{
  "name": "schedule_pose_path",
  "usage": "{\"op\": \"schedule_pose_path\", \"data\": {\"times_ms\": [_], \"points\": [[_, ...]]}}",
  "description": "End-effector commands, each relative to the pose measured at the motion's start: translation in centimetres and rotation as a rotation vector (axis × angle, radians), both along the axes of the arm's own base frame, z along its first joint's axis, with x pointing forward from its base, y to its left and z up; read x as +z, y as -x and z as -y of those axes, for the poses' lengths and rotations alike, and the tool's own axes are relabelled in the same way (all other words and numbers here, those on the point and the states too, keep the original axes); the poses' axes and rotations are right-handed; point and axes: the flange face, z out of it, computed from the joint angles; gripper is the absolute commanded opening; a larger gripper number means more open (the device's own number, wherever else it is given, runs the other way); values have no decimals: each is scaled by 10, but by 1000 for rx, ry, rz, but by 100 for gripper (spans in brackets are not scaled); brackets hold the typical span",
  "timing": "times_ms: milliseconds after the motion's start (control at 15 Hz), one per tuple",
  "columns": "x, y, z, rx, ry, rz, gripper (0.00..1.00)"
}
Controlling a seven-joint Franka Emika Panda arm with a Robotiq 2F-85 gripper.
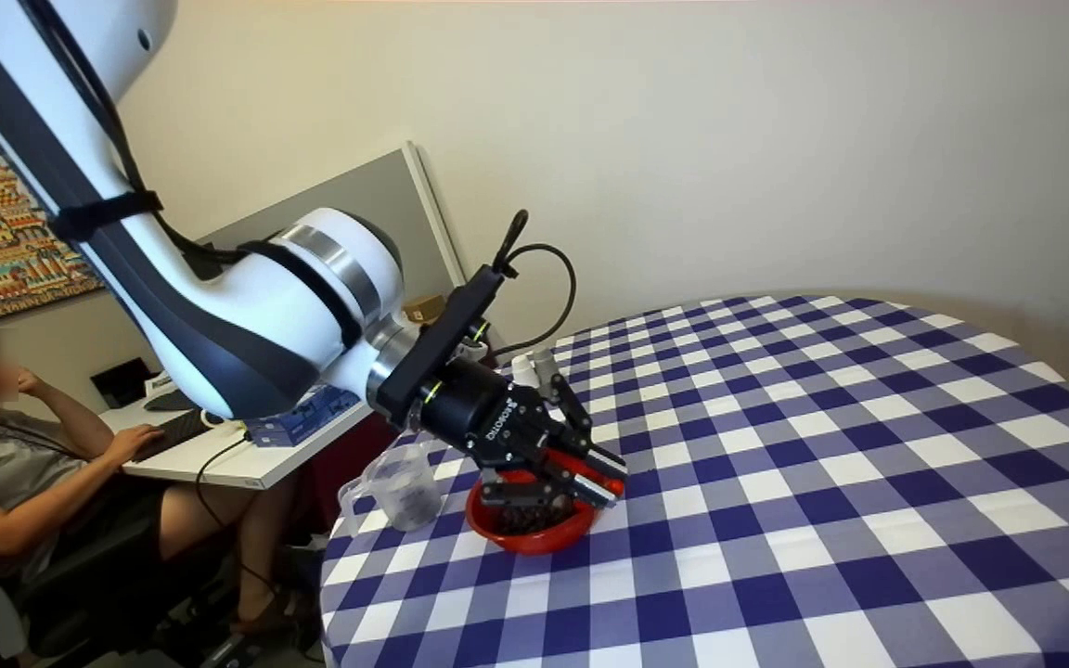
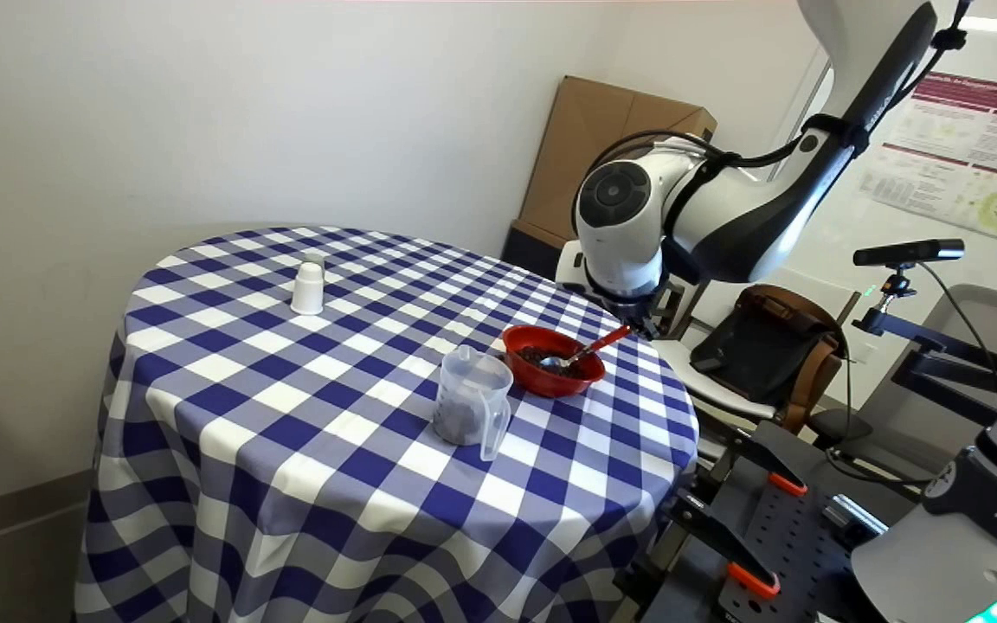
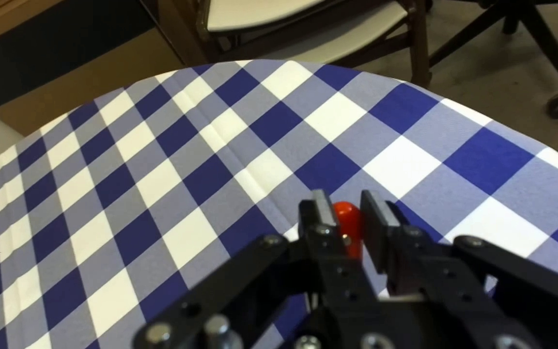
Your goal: Pick up the spoon and scoop some of the contents in the bowl and put them in the jar
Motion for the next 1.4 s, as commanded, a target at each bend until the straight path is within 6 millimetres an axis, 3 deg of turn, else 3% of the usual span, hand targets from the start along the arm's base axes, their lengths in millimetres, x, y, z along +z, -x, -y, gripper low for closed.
{"op": "schedule_pose_path", "data": {"times_ms": [0, 733, 1333], "points": [[-5, -12, 14, -97, -48, -54, 5], [8, -43, 27, -242, -151, -111, 5], [15, -41, 18, -358, -270, -200, 5]]}}
